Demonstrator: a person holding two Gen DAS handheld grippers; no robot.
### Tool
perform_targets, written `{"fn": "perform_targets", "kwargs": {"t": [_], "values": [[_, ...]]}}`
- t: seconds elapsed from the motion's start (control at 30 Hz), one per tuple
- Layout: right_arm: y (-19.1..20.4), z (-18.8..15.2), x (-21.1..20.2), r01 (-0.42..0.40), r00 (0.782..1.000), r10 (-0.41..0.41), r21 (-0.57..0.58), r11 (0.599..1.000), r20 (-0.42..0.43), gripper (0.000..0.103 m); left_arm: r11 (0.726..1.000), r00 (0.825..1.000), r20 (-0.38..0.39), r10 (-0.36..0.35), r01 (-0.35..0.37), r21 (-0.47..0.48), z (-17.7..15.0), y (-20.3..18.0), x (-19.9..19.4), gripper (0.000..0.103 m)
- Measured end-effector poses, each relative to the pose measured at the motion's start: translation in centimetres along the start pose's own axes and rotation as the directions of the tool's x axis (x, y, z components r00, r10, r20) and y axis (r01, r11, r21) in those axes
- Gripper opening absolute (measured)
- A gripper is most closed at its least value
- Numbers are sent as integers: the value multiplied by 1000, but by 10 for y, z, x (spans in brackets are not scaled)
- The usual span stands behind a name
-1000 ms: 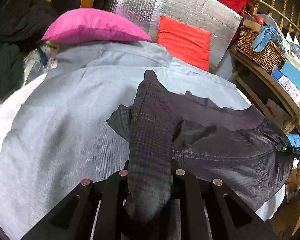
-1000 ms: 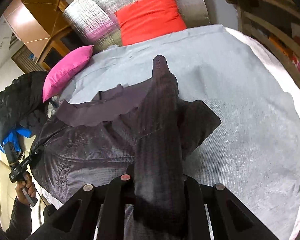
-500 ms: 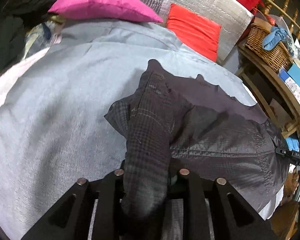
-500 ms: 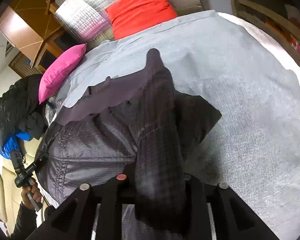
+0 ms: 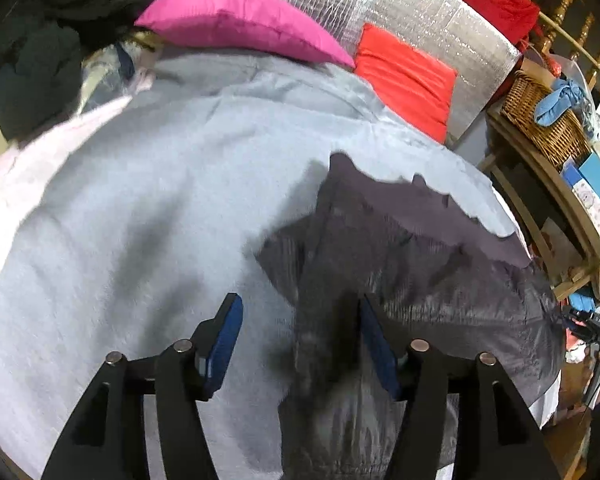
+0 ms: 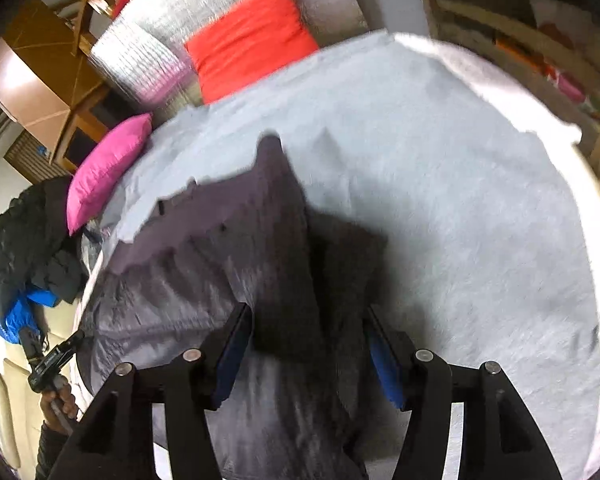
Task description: Fold large clothes
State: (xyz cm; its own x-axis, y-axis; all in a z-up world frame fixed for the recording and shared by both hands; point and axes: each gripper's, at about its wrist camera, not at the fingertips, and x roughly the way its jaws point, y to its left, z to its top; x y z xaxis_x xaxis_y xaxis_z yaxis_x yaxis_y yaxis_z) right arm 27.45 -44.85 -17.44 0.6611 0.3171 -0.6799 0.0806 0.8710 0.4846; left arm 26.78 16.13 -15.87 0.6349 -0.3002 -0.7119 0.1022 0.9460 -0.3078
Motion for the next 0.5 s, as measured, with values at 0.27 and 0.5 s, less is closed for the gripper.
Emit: {"fn": "perform_targets", "kwargs": {"t": [0.27, 0.5], "values": [[36, 41, 34, 43, 997, -50, -134, 990, -51, 62, 997, 998, -69, -4, 10, 81, 34, -27, 39, 64], [40, 54, 68, 76, 989, -97, -175, 982, -112, 13, 992, 991, -129, 19, -2, 128, 52, -40, 77, 29]]}}
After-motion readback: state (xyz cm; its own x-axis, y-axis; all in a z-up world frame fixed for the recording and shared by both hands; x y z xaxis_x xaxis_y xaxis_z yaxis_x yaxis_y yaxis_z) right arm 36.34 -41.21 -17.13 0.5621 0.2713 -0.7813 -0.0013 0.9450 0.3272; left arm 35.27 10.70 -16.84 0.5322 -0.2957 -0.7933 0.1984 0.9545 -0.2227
